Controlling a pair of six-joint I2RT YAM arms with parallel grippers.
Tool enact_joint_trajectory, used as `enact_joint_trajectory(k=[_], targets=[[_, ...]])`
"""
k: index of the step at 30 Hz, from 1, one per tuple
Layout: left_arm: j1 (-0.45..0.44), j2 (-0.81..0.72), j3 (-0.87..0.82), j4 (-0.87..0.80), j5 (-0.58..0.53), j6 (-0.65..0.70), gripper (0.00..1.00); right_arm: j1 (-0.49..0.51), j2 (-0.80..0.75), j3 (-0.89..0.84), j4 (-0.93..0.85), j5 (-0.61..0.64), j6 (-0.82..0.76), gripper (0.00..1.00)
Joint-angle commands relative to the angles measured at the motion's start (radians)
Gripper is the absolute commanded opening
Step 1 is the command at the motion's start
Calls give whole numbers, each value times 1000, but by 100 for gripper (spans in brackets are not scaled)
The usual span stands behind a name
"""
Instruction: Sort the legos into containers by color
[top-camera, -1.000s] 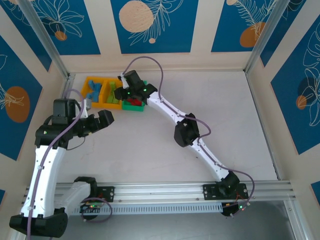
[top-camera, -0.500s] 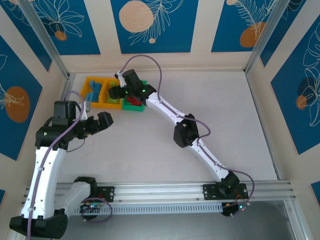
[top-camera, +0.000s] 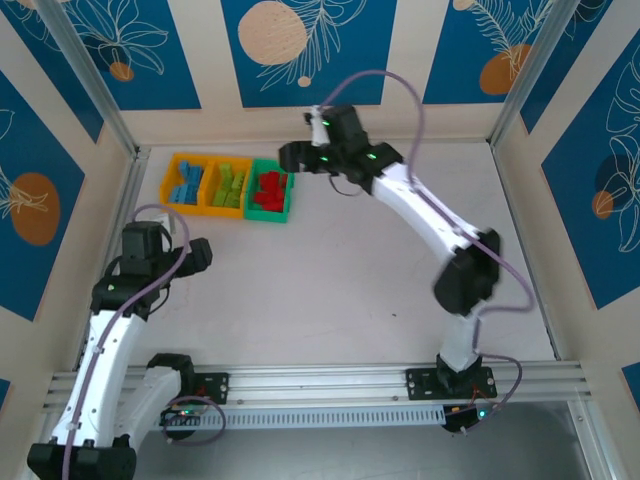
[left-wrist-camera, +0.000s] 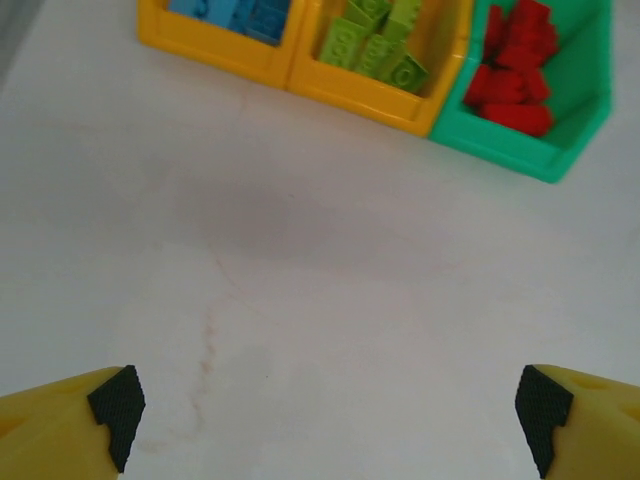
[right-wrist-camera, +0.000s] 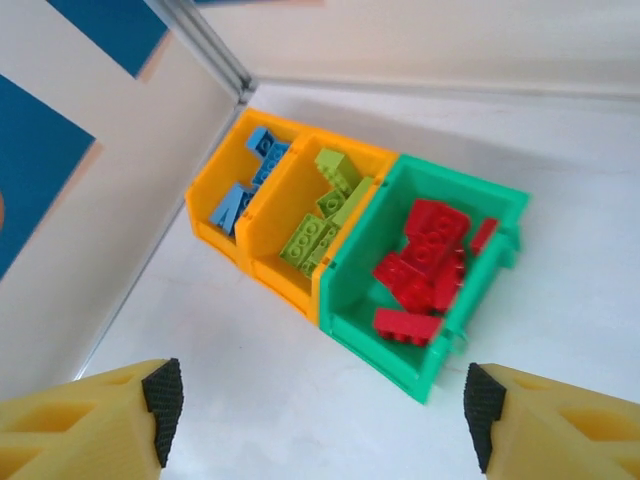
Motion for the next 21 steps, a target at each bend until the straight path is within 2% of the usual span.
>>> enact_joint_trajectory(k=[1,6,9,11,13,15,19,21], targets=[[6,34,-114,259,-91,183,100,-34,-197,-282,37,107,-28,80],[16,111,-336,629,-71,265,100,-145,-540,-707,91,221,-50,85],[25,189,-433,837,-47,266,100,-223,-701,-952,229,350,-123,88],[34,246,-473,969,12,265,100,-280,-751,-1104,338,425,-187,93],[38,320,-481,1077,66,291,100,-362,-749,-1197,411,430,-197,98],[46,407,-457,1147,97,300,100,-436,-706,-1252,489,349,-225,99],[61,590,-394,1339,189,293,100,-507,-563,-1360,830,210,-290,100],[63,671,-362,1375,233,316,100,-537,-453,-1361,964,151,-307,100]])
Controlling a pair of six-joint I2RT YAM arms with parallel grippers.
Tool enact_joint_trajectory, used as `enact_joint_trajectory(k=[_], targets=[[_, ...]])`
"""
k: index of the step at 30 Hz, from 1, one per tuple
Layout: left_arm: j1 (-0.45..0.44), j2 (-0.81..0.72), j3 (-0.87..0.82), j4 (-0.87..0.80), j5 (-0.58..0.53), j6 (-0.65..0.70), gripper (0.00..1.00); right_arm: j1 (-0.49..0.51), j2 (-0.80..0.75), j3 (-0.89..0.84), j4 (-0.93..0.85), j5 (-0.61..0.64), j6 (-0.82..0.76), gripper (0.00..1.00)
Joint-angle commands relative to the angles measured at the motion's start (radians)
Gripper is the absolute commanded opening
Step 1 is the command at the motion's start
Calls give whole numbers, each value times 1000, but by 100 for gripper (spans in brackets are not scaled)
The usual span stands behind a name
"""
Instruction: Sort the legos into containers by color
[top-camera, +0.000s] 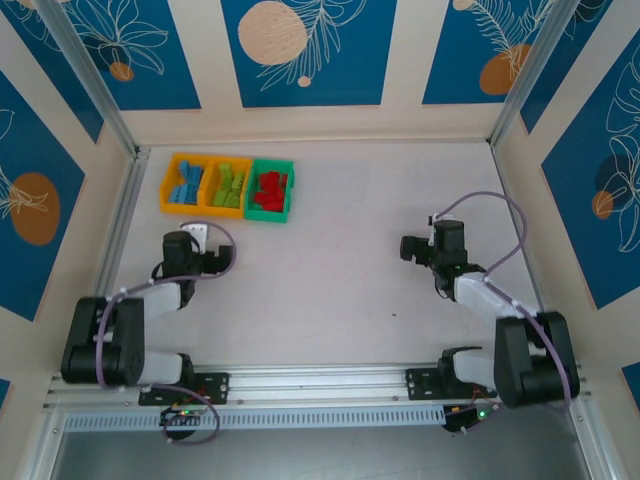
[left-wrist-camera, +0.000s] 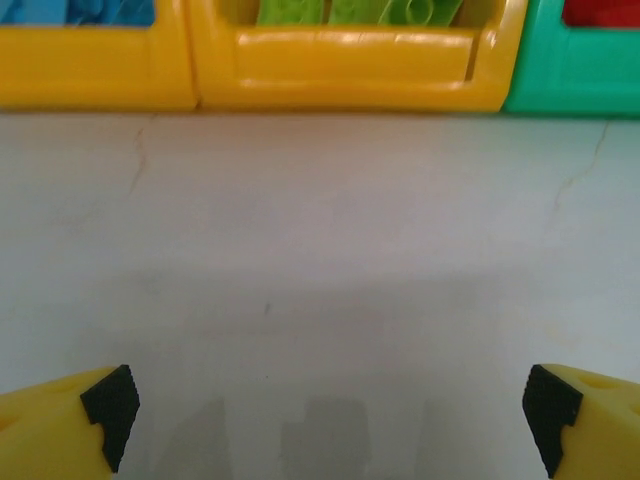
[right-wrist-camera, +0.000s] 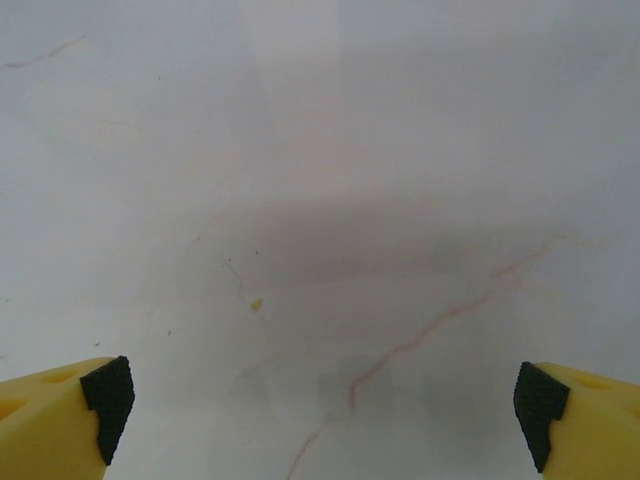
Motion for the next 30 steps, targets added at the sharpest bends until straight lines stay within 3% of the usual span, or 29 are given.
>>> enact_joint_trajectory(k=[1,4,6,8,10,11,13,14,30], targets=[[13,120,47,265,101,33,100,-35,126,42,293,-114,-78,99],[11,112,32,275,92,38,100,-59,255,60,460,-182,-97,99],[5,118,23,295,62,33,100,-72,235,19,506,-200,-95,99],[-3,139,-2,356,7,21,100,-85,290,-111,824,-188,-67,99],[-6,141,-10,372,8,25,100,-90,247,-69,653,-168,-61,99],[-8,140,-11,375,0,27,100,-72,282,-96,776,-136,-68,99],[-15,138,-13,376,-10,30,100,-68,253,-77,687,-121,-67,99],[-15,137,-13,376,-10,30,100,-66,266,-92,741,-117,-72,99],[-16,138,-13,375,-13,30,100,-87,260,-69,685,-216,-84,99]])
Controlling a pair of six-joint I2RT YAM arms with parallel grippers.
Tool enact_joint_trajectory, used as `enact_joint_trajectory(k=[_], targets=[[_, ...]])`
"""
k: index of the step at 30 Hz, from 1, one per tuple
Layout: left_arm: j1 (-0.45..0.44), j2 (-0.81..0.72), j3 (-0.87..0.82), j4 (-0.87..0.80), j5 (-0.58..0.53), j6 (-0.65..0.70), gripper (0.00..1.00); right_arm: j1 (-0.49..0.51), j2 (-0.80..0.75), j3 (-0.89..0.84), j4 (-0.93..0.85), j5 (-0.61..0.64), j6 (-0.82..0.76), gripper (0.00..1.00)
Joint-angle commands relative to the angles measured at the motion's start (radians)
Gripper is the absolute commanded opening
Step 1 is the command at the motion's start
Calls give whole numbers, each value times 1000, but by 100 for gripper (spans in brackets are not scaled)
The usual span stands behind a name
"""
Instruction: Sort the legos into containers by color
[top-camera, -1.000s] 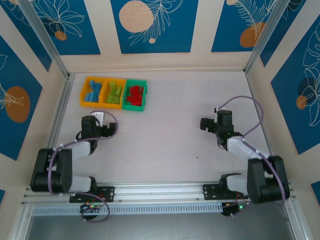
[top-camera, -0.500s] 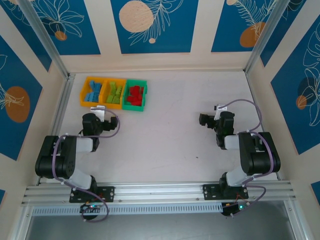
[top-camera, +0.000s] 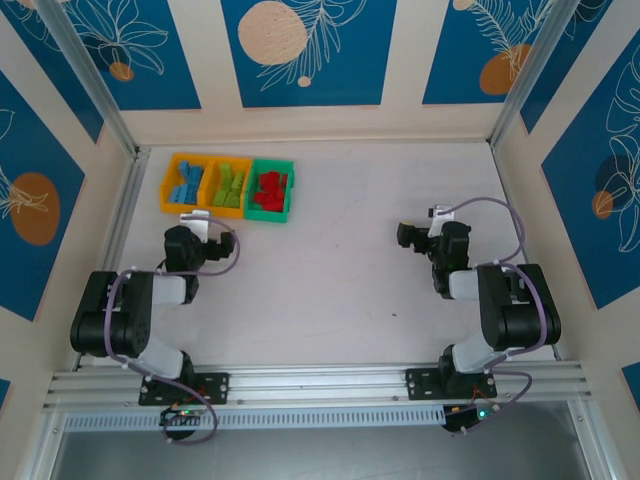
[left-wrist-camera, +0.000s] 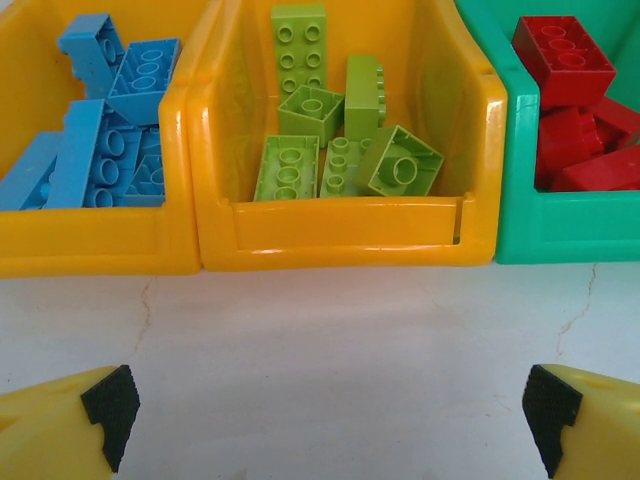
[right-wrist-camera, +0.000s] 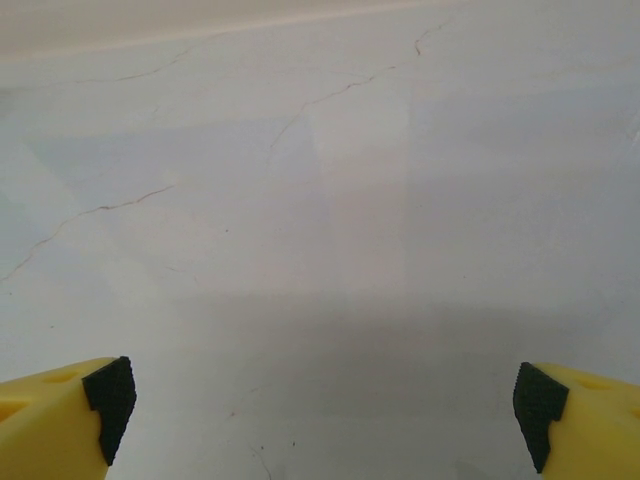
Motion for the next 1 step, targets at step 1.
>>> enact_joint_trajectory(k=[1], targets=[[-8,6,-7,35,-9,10,100,-1,-8,4,35,-24,-27,99]])
